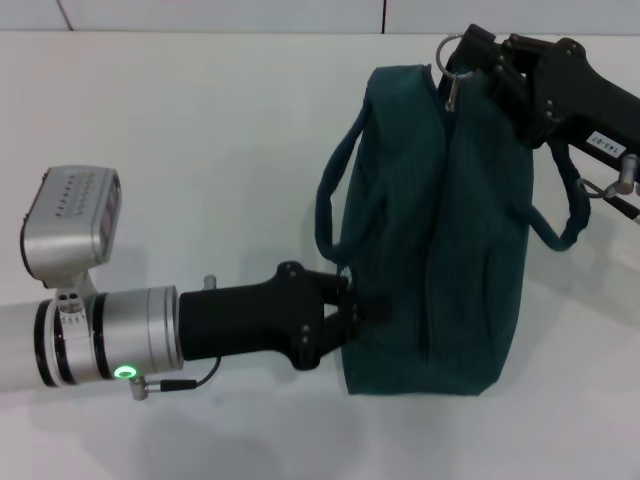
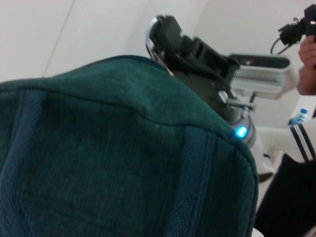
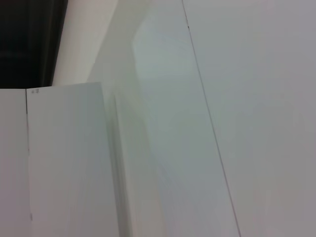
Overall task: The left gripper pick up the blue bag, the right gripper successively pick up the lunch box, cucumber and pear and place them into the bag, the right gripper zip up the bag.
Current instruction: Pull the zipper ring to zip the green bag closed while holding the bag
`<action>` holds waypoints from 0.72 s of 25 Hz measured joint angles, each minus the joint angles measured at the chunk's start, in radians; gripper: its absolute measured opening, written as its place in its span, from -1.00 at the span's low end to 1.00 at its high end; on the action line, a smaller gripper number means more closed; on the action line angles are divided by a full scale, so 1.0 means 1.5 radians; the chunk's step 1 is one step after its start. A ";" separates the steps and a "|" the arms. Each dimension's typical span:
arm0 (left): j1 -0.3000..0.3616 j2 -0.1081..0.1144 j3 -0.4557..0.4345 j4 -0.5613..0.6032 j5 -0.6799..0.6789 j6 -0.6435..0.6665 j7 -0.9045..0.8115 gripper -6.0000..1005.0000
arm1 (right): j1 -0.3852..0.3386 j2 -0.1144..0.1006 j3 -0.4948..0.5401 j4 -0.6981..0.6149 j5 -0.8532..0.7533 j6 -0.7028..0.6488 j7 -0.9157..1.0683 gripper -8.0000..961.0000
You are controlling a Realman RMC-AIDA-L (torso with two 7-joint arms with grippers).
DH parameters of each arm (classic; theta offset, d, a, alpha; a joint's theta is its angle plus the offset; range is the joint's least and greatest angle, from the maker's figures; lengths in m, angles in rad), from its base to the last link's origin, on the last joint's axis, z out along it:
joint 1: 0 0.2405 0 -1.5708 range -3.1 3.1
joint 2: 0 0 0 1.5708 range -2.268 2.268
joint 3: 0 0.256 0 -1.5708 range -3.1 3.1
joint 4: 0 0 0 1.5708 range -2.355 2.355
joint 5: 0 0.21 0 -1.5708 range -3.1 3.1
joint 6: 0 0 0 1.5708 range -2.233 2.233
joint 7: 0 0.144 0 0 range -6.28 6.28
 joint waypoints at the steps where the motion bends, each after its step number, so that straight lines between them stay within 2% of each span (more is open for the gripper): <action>1: 0.000 0.000 0.001 0.000 0.003 0.001 0.000 -0.85 | 0.000 0.000 0.000 0.001 0.001 0.000 0.000 -0.92; 14: 0.007 0.001 0.007 0.017 0.031 0.019 0.001 -0.85 | -0.001 -0.001 -0.002 -0.002 0.005 0.004 0.015 -0.91; 18: 0.021 0.005 0.008 0.035 0.047 0.047 0.000 -0.85 | -0.002 -0.002 -0.001 0.000 0.005 0.019 0.016 -0.91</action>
